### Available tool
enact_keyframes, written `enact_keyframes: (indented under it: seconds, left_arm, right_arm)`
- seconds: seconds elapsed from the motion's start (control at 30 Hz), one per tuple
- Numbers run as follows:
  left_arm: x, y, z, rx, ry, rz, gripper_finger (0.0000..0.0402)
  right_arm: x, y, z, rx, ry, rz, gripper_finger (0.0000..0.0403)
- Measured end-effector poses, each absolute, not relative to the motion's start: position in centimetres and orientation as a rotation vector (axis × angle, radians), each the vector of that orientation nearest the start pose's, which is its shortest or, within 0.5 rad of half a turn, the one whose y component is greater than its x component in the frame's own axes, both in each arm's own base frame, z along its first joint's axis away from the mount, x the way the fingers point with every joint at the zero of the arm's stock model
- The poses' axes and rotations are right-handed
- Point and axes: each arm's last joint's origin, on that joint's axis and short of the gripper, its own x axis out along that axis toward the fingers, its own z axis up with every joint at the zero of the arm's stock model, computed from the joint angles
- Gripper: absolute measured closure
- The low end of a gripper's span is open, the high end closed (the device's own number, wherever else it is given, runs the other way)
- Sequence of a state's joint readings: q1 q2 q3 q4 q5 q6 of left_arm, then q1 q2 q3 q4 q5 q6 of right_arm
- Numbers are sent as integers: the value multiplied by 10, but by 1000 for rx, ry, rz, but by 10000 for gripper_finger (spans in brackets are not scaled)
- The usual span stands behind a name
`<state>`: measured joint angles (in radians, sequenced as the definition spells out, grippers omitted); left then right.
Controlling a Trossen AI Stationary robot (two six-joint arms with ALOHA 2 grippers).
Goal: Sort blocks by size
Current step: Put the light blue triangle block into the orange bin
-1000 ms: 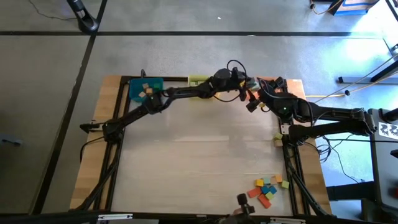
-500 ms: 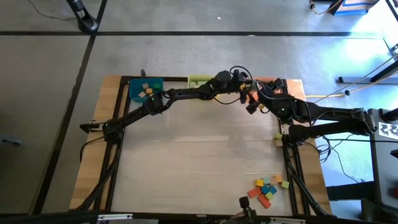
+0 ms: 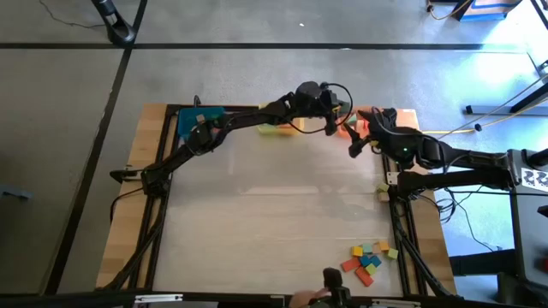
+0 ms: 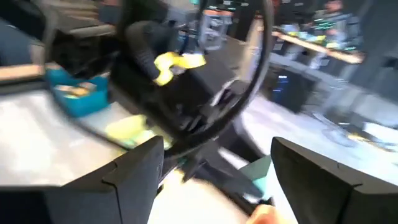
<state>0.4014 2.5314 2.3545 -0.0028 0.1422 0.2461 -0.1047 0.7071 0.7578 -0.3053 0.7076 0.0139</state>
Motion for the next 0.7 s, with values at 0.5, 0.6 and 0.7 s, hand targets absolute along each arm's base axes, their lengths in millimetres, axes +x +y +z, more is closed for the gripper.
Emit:
enact_keyframes:
  seconds: [0.5, 0.6, 0.7]
  left_arm:
    - [508, 186, 296, 566, 428, 253, 284]
    - [508, 169, 291, 674, 477, 296, 285]
    - [510, 153, 288, 771, 484, 327, 285]
  right_arm:
    - [132, -32, 321, 66, 247, -782, 107]
    - [132, -32, 321, 121, 223, -789, 107]
    - [132, -32, 321, 195, 194, -793, 107]
